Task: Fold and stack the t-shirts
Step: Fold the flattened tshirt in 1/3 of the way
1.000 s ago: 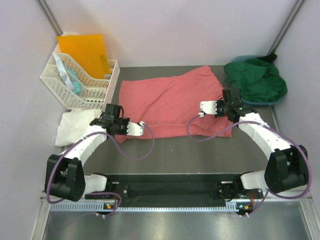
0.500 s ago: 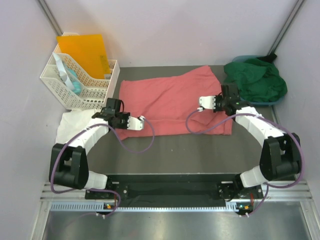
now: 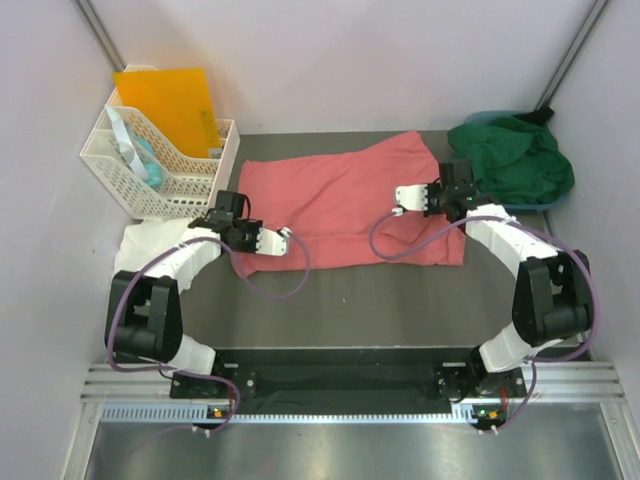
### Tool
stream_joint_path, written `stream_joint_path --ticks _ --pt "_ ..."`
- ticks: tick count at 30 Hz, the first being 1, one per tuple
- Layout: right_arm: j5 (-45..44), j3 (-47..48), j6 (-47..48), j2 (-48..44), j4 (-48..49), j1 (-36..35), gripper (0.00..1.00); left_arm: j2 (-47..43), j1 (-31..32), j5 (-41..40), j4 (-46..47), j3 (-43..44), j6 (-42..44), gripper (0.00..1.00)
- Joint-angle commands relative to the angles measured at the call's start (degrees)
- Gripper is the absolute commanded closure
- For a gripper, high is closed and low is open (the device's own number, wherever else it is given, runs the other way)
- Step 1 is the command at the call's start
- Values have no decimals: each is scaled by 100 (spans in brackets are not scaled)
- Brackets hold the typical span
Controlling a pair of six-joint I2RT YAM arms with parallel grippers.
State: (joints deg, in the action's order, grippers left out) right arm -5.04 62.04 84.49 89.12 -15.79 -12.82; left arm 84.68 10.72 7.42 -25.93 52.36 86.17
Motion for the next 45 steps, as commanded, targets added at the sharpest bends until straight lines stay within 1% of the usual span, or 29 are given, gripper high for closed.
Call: stream_joint_path --ticks 1,8,22,43,45 --pt "38 379 77 149 305 104 100 101 -53 49 247 266 102 100" --pt "20 625 94 421 392 104 100 215 -79 58 299 354 154 100" --pt "29 792 103 685 507 113 100 487 -96 49 422 600 146 100" --pt "-111 994 164 1124 840 122 100 681 -149 5 730 547 163 100" --pt "-190 933 156 1169 1033 122 92 707 -149 -65 739 513 172 100"
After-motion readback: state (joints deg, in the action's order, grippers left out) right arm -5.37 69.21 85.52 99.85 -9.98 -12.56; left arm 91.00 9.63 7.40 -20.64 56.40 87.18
